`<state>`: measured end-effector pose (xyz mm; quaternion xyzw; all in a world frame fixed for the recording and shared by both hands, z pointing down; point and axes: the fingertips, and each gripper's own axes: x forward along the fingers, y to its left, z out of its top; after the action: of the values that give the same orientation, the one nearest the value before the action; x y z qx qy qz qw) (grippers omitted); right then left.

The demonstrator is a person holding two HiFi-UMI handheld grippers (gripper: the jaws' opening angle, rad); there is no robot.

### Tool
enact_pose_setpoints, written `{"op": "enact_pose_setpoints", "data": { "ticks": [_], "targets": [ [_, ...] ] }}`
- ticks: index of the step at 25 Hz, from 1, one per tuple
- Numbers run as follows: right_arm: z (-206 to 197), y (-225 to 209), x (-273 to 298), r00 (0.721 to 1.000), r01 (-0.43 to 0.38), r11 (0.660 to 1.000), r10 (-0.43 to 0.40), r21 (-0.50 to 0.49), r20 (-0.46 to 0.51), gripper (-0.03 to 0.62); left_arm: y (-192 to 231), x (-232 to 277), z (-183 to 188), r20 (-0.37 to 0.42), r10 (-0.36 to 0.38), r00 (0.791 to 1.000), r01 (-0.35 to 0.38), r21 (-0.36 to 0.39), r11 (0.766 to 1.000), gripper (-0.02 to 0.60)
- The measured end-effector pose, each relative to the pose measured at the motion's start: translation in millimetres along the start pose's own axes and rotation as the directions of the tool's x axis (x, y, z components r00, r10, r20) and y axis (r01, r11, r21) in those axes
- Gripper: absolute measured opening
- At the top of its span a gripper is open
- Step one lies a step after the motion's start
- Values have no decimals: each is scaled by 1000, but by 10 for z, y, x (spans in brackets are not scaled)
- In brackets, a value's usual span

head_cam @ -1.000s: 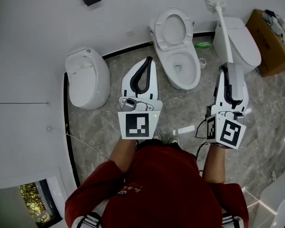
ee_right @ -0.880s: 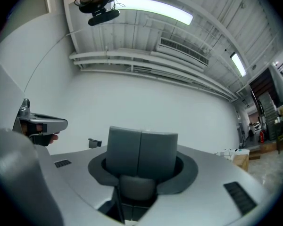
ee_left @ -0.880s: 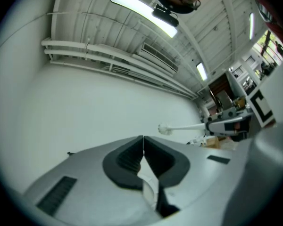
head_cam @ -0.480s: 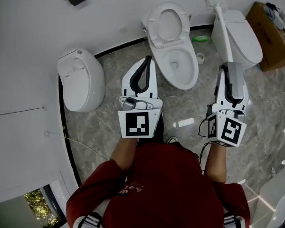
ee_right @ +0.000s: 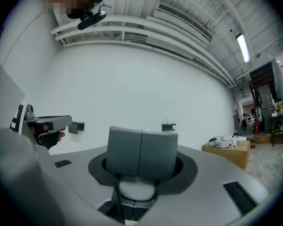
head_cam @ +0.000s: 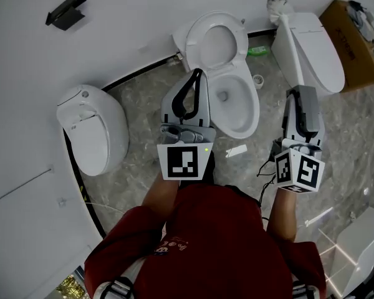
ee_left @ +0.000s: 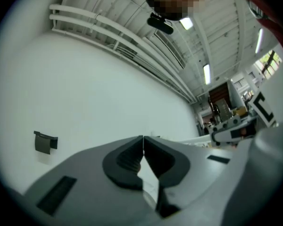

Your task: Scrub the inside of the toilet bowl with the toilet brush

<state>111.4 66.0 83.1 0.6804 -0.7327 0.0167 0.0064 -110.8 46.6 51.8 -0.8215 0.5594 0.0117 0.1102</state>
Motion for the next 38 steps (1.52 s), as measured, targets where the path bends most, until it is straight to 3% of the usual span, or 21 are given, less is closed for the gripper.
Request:
{"op": "enact_pose_setpoints", "data": {
  "ticks": [3, 8, 14, 17, 21, 27, 33, 38],
  "targets": [
    [-183, 90, 367, 998, 16, 1000, -16, -8, -62, 161, 199, 364, -242, -10, -32, 999, 31, -28, 999, -2],
    [-644, 124, 646, 985, 1, 1000, -2, -7, -171, 161, 284, 731, -717, -25, -50, 998, 50, -5, 999, -2],
    [-1737, 73, 768, 933, -49, 998, 57, 31, -355, 161, 116, 900, -1723, -123, -72, 990, 65, -64, 996, -2],
    [-2484, 56, 691, 878, -79, 995, 101, 66, -468, 161, -79, 873, -2363, -183, -67, 981, 55, -70, 996, -1],
    [-3667, -19, 668, 785, -132, 988, 153, 79, -600, 161, -334, 767, -3348, -307, -51, 950, 8, -138, 990, -2],
    [-5255, -137, 587, 621, -225, 971, 210, 85, -755, 161, -648, 478, -4407, -454, -37, 890, -49, -177, 983, -2],
    [-6280, -252, 682, 530, -309, 951, 190, 20, -826, 161, -901, 364, -4976, -505, -37, 863, -73, -197, 978, -2],
    [-6574, -156, 695, 474, -406, 914, 207, -4, -856, 155, -963, 315, -5056, -521, -37, 853, -76, -193, 978, -2]
  ]
}}
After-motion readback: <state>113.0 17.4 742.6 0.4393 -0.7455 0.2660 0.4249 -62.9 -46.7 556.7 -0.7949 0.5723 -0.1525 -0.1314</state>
